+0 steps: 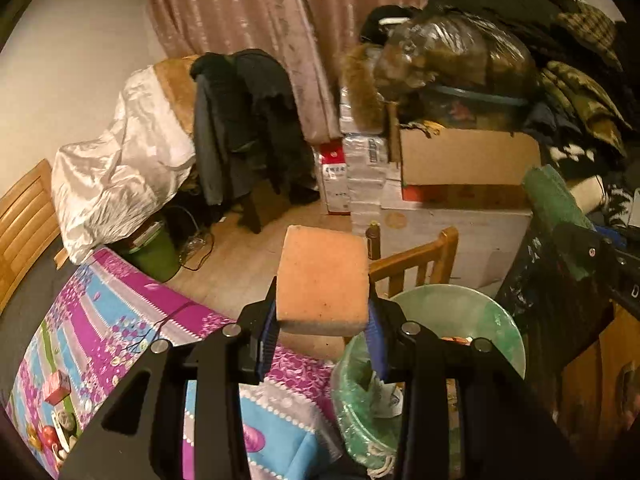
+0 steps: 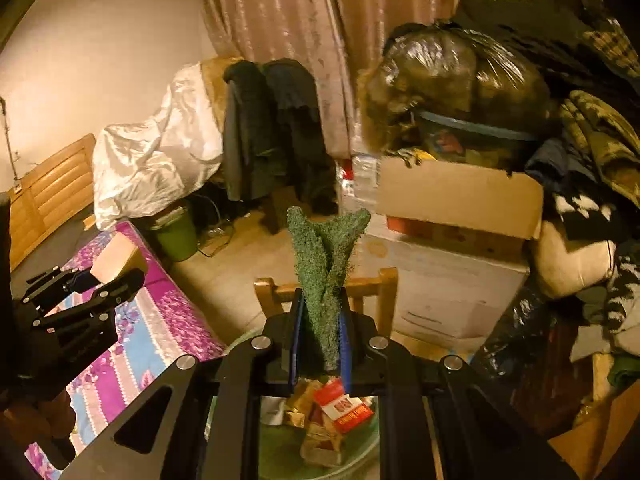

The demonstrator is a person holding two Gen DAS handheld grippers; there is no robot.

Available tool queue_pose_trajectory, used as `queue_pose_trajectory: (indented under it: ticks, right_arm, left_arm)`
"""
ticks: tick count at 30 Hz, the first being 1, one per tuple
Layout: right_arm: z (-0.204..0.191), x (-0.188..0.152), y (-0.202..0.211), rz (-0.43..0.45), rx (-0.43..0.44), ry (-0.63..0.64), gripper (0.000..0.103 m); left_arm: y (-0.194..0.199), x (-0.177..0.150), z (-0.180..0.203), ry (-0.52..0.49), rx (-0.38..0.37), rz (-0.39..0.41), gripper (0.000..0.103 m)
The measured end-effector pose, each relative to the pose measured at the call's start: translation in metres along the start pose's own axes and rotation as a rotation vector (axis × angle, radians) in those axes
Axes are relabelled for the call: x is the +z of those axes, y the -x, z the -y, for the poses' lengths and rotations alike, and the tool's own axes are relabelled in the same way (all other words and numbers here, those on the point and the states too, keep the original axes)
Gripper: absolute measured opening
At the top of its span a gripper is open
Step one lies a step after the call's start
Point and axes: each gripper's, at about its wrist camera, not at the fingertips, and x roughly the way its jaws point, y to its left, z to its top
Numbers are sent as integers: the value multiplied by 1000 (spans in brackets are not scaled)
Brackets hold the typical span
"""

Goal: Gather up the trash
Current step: 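Carry the sponge and green scrubber pad over the green bin, then open both tools over the bin to drop sponge and scrubber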

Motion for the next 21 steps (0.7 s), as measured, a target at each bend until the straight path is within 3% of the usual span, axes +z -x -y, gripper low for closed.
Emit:
queue_pose_trajectory:
  ticks: [11, 21]
  right_arm:
    - [16, -29, -33, -110, -7, -30, 16]
    - [16, -41, -47, -151, 9, -43, 16]
  left_arm:
    - [-30, -15, 29, -81, -27, -68, 36]
    - [-43, -27, 34, -95, -45, -112, 36]
